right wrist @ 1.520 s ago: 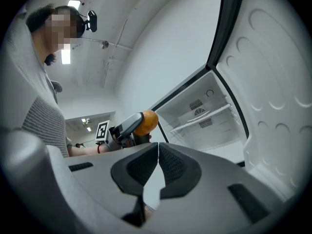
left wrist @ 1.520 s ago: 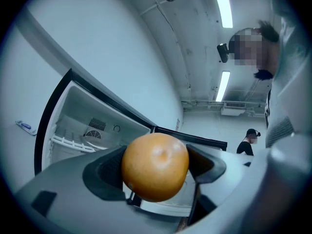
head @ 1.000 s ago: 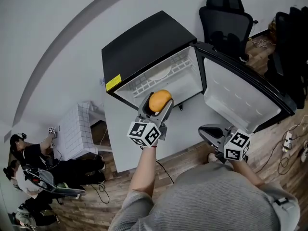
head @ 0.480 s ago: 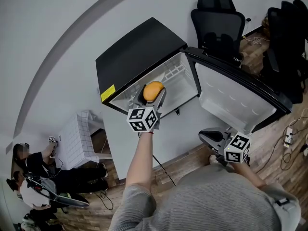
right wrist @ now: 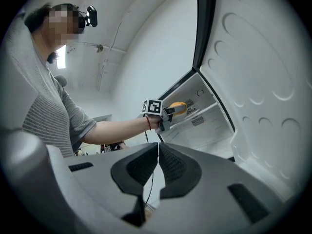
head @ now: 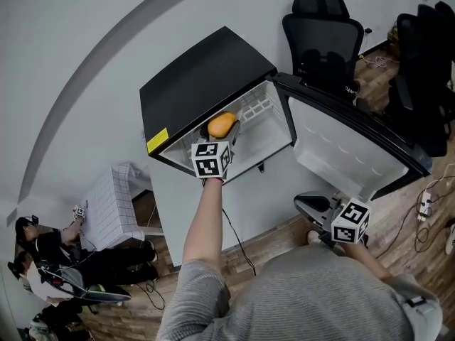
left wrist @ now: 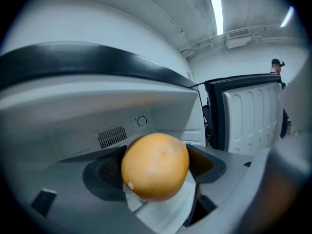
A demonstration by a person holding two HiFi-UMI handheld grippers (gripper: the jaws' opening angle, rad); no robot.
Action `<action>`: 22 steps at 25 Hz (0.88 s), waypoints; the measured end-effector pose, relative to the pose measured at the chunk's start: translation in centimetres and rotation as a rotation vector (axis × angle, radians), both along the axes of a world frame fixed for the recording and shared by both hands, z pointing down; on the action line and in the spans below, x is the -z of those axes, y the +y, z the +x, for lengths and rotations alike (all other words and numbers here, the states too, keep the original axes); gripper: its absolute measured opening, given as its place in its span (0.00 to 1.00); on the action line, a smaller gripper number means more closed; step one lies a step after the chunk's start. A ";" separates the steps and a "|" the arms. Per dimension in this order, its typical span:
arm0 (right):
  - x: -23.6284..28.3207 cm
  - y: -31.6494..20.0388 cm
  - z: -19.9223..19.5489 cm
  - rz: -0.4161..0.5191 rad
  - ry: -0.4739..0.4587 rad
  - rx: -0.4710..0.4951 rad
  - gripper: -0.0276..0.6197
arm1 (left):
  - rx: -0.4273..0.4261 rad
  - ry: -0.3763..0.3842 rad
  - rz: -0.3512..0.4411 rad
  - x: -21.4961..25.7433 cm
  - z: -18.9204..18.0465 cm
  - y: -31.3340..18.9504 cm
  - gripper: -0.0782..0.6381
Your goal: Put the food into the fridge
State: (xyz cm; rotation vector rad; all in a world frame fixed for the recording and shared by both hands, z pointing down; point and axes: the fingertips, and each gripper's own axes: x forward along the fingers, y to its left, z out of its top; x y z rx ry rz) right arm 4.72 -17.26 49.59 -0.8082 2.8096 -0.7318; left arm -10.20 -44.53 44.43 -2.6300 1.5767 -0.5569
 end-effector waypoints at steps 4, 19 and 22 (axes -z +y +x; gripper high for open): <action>-0.1 -0.5 0.4 -0.004 0.004 -0.007 0.06 | 0.029 -0.009 0.017 -0.3 -0.5 -1.1 0.65; -0.6 -2.2 0.9 -0.022 0.020 -0.020 0.06 | 0.110 -0.187 -0.028 -2.1 -0.9 -5.6 0.65; -0.6 -2.5 1.1 -0.025 0.022 -0.028 0.06 | 0.116 -0.239 -0.017 -2.7 -0.7 -5.7 0.65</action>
